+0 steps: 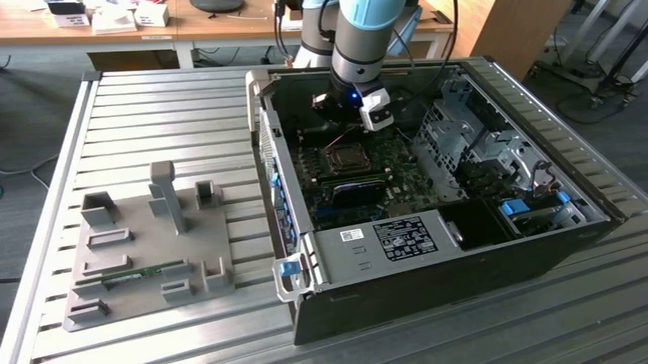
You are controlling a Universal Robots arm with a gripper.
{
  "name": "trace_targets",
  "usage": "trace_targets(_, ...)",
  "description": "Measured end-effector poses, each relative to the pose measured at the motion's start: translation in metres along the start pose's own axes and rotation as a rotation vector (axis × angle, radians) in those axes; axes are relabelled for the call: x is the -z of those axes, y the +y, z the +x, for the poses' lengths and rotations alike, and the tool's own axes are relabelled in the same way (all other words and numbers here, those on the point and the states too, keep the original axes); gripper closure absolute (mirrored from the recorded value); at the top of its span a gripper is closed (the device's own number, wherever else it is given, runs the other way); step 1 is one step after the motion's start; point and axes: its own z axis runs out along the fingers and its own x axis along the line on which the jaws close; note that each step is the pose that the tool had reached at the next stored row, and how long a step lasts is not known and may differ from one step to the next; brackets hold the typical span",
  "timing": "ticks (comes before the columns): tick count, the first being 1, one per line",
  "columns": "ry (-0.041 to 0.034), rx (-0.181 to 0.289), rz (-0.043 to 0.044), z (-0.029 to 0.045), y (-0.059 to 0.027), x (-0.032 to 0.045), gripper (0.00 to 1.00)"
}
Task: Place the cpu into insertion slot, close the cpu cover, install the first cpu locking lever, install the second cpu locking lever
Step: 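Install the first cpu locking lever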
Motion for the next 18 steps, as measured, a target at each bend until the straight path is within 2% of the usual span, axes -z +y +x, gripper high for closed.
trace_targets(18, -0.0001, 0.000, 0.0005, -0.0012, -0.0009, -0.0027, 0.89)
